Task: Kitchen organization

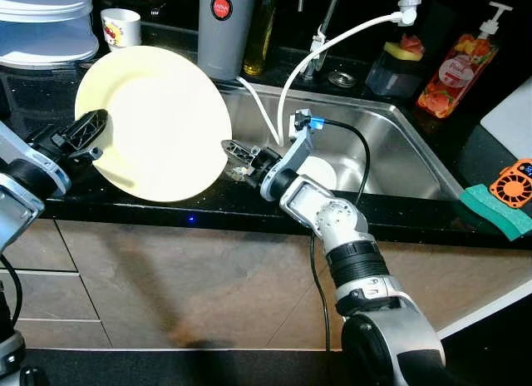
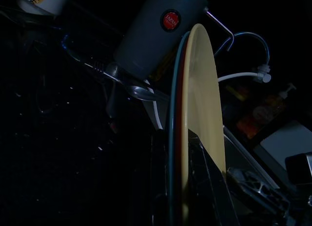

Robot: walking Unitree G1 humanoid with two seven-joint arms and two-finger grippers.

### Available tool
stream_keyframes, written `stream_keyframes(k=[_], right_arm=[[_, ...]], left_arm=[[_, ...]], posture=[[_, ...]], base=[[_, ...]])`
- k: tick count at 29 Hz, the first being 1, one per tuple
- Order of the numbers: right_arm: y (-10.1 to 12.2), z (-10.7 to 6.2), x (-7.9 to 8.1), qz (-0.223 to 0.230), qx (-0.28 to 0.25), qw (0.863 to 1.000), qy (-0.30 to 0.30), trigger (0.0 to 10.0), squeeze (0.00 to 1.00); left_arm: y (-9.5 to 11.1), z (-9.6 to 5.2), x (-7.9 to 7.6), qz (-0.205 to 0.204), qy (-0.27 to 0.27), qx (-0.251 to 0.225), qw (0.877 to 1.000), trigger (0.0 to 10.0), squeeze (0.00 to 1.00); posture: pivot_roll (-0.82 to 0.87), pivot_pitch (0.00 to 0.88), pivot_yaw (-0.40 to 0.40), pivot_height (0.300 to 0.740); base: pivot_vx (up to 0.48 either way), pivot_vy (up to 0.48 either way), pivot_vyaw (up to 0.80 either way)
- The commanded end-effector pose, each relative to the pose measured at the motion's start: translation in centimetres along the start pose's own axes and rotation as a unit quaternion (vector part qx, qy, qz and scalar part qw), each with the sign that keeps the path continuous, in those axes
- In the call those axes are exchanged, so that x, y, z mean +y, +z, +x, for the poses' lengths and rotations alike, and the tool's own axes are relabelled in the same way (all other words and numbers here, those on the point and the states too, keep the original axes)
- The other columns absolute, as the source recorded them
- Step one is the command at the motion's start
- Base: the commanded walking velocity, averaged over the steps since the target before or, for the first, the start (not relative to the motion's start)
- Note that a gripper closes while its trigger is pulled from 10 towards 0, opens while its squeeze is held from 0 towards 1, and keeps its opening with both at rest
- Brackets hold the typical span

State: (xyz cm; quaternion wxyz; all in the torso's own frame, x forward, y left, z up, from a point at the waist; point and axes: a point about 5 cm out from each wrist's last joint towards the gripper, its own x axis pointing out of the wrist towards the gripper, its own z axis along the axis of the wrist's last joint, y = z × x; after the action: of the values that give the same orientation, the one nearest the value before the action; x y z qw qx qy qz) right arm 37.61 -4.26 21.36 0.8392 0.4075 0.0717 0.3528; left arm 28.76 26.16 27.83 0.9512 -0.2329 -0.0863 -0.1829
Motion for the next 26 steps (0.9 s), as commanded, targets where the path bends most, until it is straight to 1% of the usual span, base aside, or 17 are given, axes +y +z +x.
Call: stream_keyframes(k=[1, 5, 7, 11, 13, 14, 17, 19, 20, 21, 22, 23, 26], right_arm=[[0.9, -0.2, 0.7, -0.003, -0.014, 1.000, 0.026, 10.0, 0.00], [1.0, -0.2, 1.0, -0.005, -0.017, 0.999, 0.035, 10.0, 0.00], [1.3, -0.4, 1.6, -0.003, -0.024, 0.998, 0.059, 10.0, 0.00], [1.3, -0.5, 2.0, -0.006, -0.019, 0.997, 0.080, 10.0, 0.00], [1.0, -0.6, 2.5, -0.006, -0.013, 0.995, 0.098, 10.0, 0.00], [0.7, -0.7, 2.9, -0.003, -0.007, 0.993, 0.120, 10.0, 0.00], [0.3, -0.7, 3.3, -0.001, -0.001, 0.991, 0.135, 10.0, 0.00], [-0.8, -0.7, 3.9, 0.001, 0.017, 0.988, 0.155, 10.0, 0.00], [-1.4, -0.6, 4.0, 0.004, 0.029, 0.988, 0.154, 4.7, 0.00], [-1.4, -0.6, 4.0, 0.004, 0.029, 0.988, 0.154, 4.7, 0.00], [-2.1, -0.4, 3.9, 0.007, 0.040, 0.988, 0.149, 4.2, 0.00], [-2.6, -0.2, 3.8, 0.010, 0.049, 0.989, 0.142, 0.0, 0.00], [-3.2, 0.1, 3.5, 0.032, 0.054, 0.989, 0.132, 0.0, 0.00]], left_arm=[[0.0, 0.2, -0.7, 0.004, -0.020, -0.003, 1.000, 10.0, 0.00], [-0.1, 0.2, -0.6, 0.005, -0.018, -0.001, 1.000, 10.0, 0.00], [-0.1, 0.2, -0.6, 0.004, -0.017, 0.000, 1.000, 10.0, 0.00], [-0.2, 0.3, -0.6, 0.002, -0.017, 0.001, 1.000, 10.0, 0.00], [-0.3, 0.3, -0.6, 0.002, -0.017, 0.002, 1.000, 10.0, 0.00], [-0.4, 0.4, -0.6, -0.003, -0.018, 0.002, 1.000, 10.0, 0.00], [-0.5, 0.4, -0.6, -0.006, -0.019, 0.003, 1.000, 10.0, 0.00], [-0.9, 0.5, -0.7, -0.011, -0.022, 0.006, 1.000, 10.0, 0.00], [-1.1, 0.6, -0.8, -0.014, -0.023, 0.008, 1.000, 10.0, 0.00], [-1.1, 0.6, -0.8, -0.014, -0.023, 0.008, 1.000, 10.0, 0.00], [-1.3, 0.7, -0.9, -0.025, -0.027, 0.008, 0.999, 10.0, 0.00], [-1.6, 0.8, -1.1, -0.030, -0.029, 0.010, 0.999, 10.0, 0.00], [-2.3, 1.2, -1.6, -0.044, -0.035, 0.012, 0.998, 10.0, 0.00]], posture=[[0.24, 0.041, -0.158, 0.740], [0.24, 0.042, -0.158, 0.740], [0.23, 0.042, -0.157, 0.740], [0.23, 0.044, -0.156, 0.740], [0.23, 0.046, -0.155, 0.740], [0.23, 0.046, -0.155, 0.740], [0.23, 0.046, -0.155, 0.740], [0.23, 0.046, -0.155, 0.740], [0.23, 0.046, -0.155, 0.740], [0.23, 0.046, -0.155, 0.740], [0.24, 0.047, -0.155, 0.740], [0.24, 0.047, -0.155, 0.740], [0.24, 0.048, -0.157, 0.740]], base=[[0.000, 0.000, 0.00], [0.000, 0.000, 0.00], [0.000, 0.000, 0.00], [0.000, 0.000, 0.00], [0.000, 0.000, 0.00], [0.000, 0.000, 0.00], [0.000, 0.000, 0.00], [0.000, 0.000, 0.00], [0.000, 0.000, 0.00], [0.000, 0.000, 0.00], [0.000, 0.000, 0.00], [0.000, 0.000, 0.00], [0.000, 0.000, 0.00]])
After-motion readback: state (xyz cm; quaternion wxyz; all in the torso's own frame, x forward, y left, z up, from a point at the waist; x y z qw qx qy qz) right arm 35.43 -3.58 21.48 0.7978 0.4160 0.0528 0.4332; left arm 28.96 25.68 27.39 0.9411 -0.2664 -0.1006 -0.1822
